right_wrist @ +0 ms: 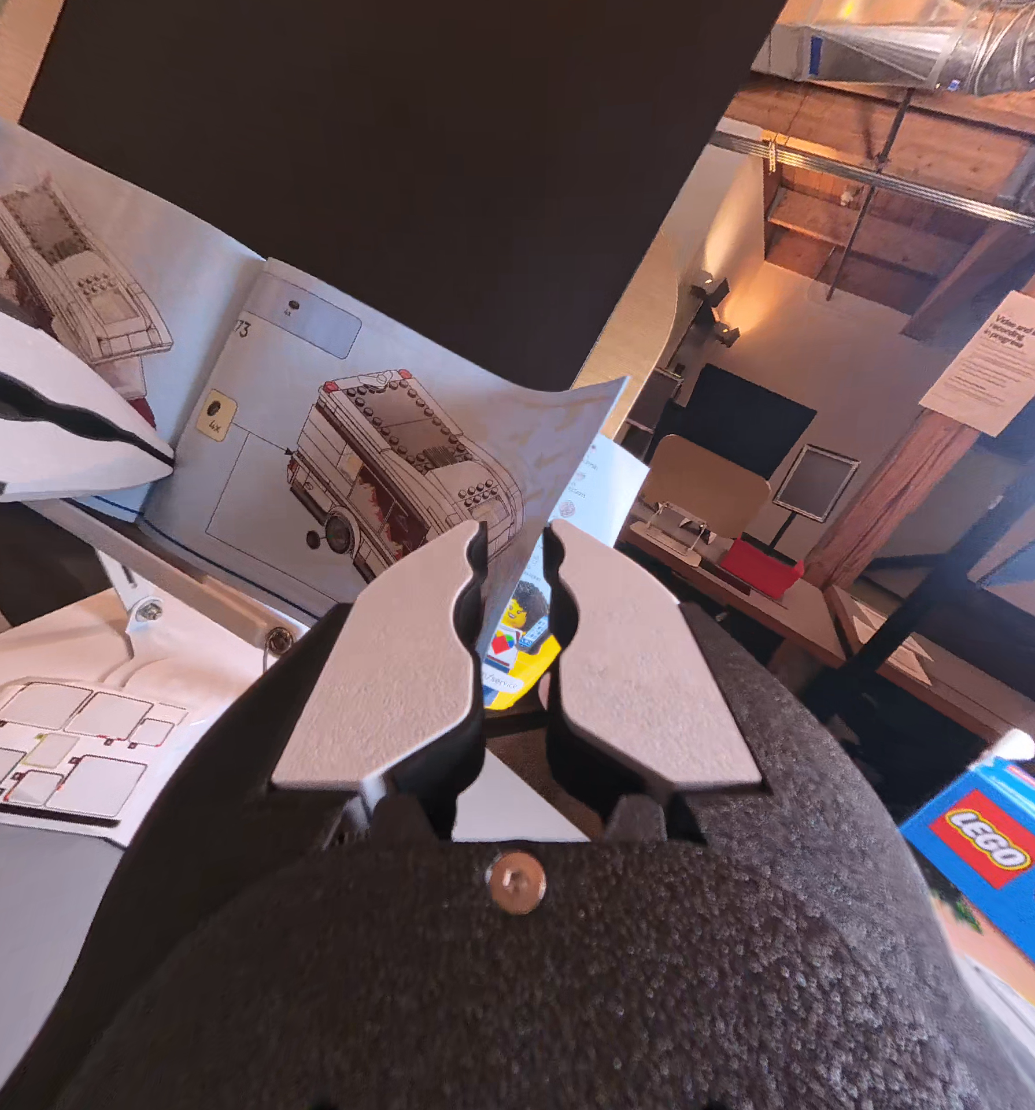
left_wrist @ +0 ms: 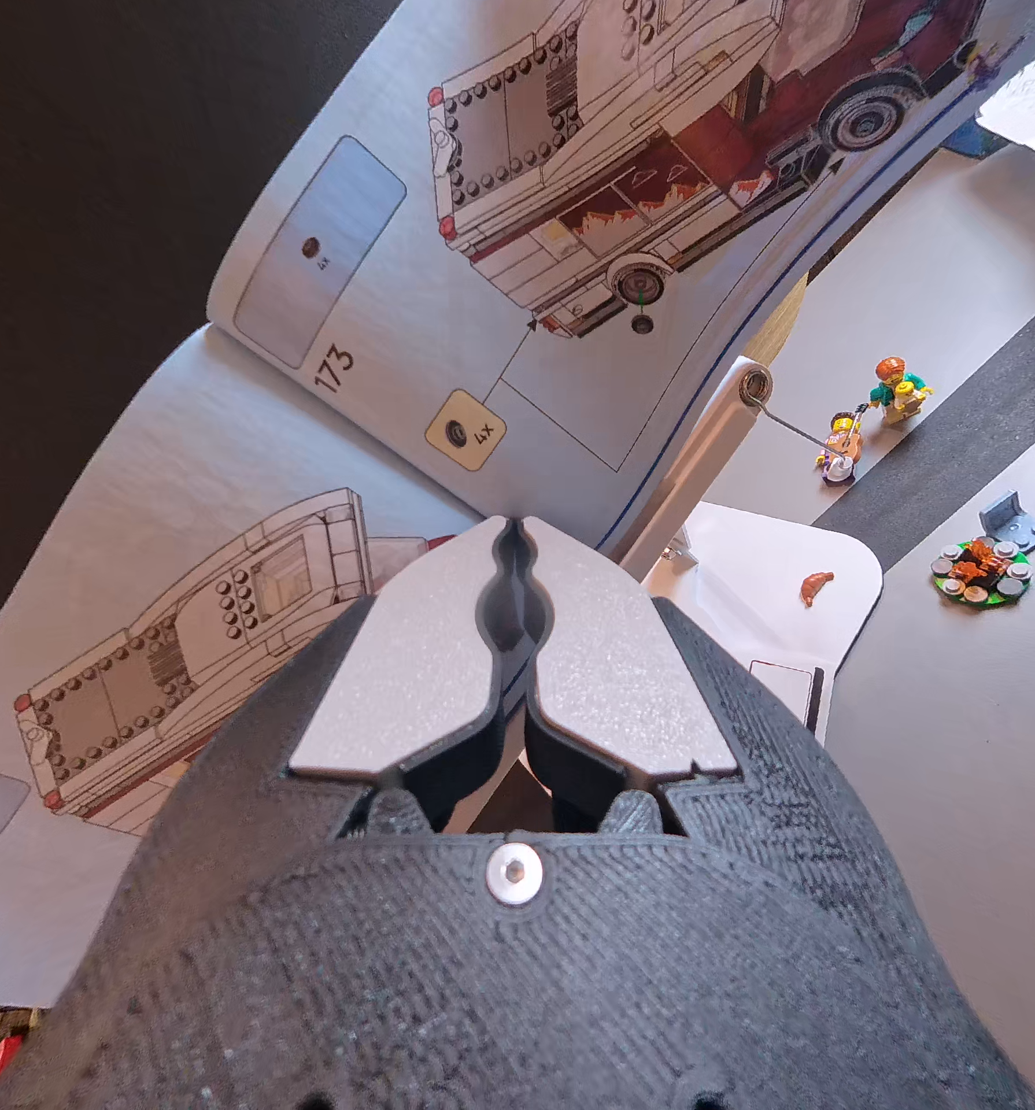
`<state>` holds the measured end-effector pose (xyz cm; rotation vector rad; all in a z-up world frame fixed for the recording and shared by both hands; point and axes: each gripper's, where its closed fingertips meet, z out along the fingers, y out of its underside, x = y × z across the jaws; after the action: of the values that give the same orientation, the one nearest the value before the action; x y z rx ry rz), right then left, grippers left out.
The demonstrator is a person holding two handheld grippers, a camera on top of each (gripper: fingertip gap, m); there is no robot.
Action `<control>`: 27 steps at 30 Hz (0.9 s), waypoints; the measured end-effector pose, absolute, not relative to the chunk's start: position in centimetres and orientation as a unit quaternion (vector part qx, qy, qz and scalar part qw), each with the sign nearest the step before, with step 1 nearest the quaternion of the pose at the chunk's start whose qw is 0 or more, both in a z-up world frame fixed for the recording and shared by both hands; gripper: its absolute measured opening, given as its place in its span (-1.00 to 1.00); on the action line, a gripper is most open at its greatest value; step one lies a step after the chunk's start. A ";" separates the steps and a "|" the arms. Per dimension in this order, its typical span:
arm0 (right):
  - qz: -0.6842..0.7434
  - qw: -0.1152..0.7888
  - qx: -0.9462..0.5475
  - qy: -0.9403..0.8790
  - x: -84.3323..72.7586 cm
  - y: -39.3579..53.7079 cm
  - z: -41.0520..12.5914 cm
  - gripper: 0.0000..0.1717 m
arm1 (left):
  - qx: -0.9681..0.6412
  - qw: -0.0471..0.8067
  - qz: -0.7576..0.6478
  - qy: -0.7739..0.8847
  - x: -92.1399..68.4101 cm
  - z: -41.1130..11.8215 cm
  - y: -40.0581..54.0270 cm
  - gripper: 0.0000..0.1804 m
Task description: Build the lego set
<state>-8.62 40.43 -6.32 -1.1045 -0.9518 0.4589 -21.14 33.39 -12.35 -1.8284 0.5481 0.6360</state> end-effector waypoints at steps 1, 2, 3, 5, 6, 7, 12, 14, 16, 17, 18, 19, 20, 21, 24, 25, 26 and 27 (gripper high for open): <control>0.210 0.720 -0.504 -0.428 -8.6 40.5 -6.4 -0.87 | -0.768 0.534 0.266 0.231 -21.1 -12.4 33.4 -1.00; 0.206 0.719 -0.508 -0.427 -8.4 40.7 -6.5 -0.93 | -0.769 0.534 0.266 0.232 -21.1 -12.3 33.4 -1.00; 0.206 0.717 -0.510 -0.428 -8.4 40.7 -6.7 -0.99 | -0.769 0.534 0.264 0.232 -21.1 -12.3 33.4 -1.00; 0.222 0.707 -0.509 -0.438 -8.4 40.4 -7.2 -1.00 | -0.773 0.534 0.255 0.228 -21.1 -12.3 33.3 -1.00; 0.233 0.702 -0.507 -0.443 -8.5 40.0 -7.4 -1.00 | -0.775 0.536 0.247 0.226 -21.1 -12.3 33.3 -1.00; 0.244 0.698 -0.504 -0.447 -8.6 39.7 -7.5 -1.00 | -0.778 0.537 0.237 0.222 -21.0 -12.3 33.2 -1.00; 0.296 0.669 -0.490 -0.474 -9.2 37.6 -7.9 -1.00 | -0.782 0.583 0.059 0.210 -16.8 -11.3 32.7 -0.85; 0.315 0.657 -0.475 -0.493 -9.7 36.4 -7.9 -1.00 | -0.763 0.611 -0.057 0.202 -14.0 -9.7 32.4 -0.78; 0.334 0.645 -0.463 -0.509 -10.1 35.2 -7.8 -1.00 | -0.742 0.624 -0.152 0.192 -12.0 -8.1 32.2 -0.70; 0.338 0.643 -0.456 -0.515 -10.3 34.7 -7.6 -1.00 | -0.734 0.625 -0.186 0.191 -11.3 -7.6 32.2 -0.65; 0.340 0.643 -0.448 -0.521 -10.4 34.2 -7.5 -1.00 | -0.728 0.624 -0.209 0.192 -10.8 -7.3 32.4 -0.62; 0.343 0.642 -0.439 -0.526 -10.4 33.7 -7.3 -1.00 | -0.723 0.625 -0.221 0.192 -10.6 -7.1 32.6 -0.63; 0.346 0.641 -0.432 -0.532 -10.5 33.2 -7.2 -1.00 | -0.717 0.630 -0.226 0.194 -10.4 -6.9 32.9 -0.63; 0.348 0.639 -0.425 -0.539 -10.6 32.8 -7.1 -1.00 | -0.708 0.636 -0.236 0.198 -10.2 -6.6 33.0 -0.64; 0.356 0.635 -0.411 -0.549 -10.6 31.9 -7.0 -1.00 | -0.682 0.635 -0.292 0.217 -9.2 -5.8 32.7 -0.70; 0.359 0.632 -0.409 -0.552 -10.5 31.8 -7.0 -1.00 | -0.678 0.633 -0.301 0.223 -9.0 -5.8 32.6 -0.73; 0.365 0.626 -0.409 -0.555 -10.4 31.7 -7.0 -1.00 | -0.673 0.630 -0.309 0.232 -8.9 -5.8 32.4 -0.78; 0.371 0.619 -0.408 -0.558 -10.4 31.6 -7.1 -1.00 | -0.671 0.628 -0.313 0.240 -8.7 -5.9 32.2 -0.82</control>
<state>-10.39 31.61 -7.14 -0.9394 -1.2833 0.8544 -8.71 32.24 -5.88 -1.5376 0.5498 -0.7177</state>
